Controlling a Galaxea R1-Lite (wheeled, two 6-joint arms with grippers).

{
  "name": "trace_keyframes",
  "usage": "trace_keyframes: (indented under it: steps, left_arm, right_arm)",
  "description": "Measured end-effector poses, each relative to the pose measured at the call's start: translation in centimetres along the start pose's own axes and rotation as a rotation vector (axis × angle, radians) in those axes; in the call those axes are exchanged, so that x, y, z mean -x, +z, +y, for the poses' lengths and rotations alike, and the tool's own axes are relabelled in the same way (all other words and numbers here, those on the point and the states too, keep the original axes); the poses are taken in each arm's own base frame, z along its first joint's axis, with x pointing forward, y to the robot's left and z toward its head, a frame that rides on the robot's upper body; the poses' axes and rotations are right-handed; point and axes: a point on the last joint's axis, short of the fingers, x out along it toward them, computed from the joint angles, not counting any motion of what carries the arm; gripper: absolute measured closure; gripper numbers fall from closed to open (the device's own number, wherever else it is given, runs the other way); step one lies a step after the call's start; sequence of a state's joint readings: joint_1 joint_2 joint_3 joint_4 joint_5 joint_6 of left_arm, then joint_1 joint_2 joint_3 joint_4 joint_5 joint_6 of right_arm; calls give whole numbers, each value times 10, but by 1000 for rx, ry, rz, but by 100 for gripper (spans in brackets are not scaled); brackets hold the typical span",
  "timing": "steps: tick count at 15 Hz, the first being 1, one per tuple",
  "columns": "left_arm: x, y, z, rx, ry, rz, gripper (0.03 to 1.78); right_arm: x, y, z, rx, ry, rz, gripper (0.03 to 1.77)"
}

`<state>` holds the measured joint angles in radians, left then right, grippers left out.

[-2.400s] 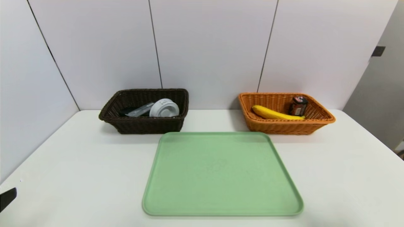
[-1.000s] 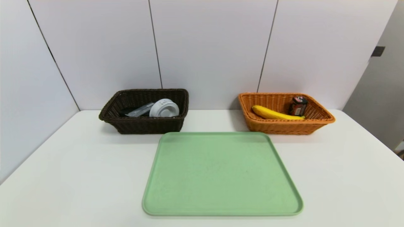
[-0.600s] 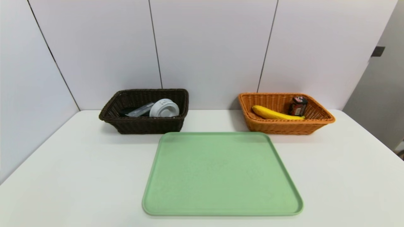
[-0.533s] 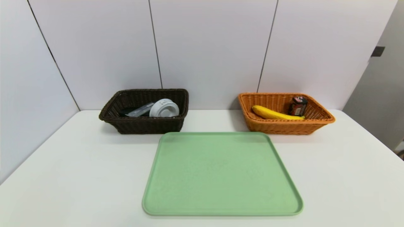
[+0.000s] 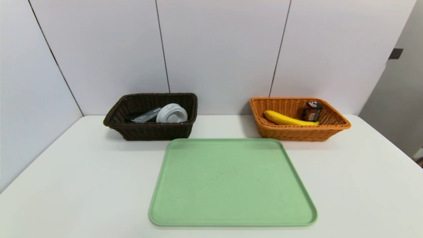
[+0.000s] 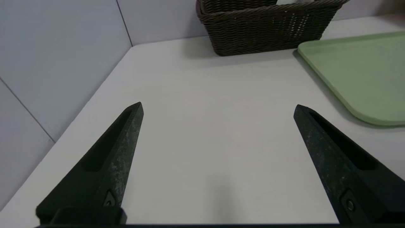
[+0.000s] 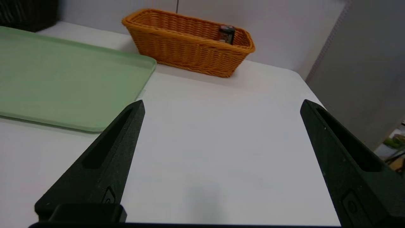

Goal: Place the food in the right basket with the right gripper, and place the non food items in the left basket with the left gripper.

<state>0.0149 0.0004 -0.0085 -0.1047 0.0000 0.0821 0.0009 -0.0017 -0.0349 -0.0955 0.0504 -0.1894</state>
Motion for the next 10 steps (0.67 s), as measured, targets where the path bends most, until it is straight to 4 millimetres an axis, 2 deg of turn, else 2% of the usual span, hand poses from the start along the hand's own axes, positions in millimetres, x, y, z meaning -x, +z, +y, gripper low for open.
trace_keyframes:
  steps: [4,10]
  left_arm:
    - [0,-5,0,62,1,36,12]
    - [0,-5,0,64,0,36,12]
  right_arm:
    - [-1,-20,4,-91,19,135,11]
    - [-1,-20,3,-154,-1,140,10]
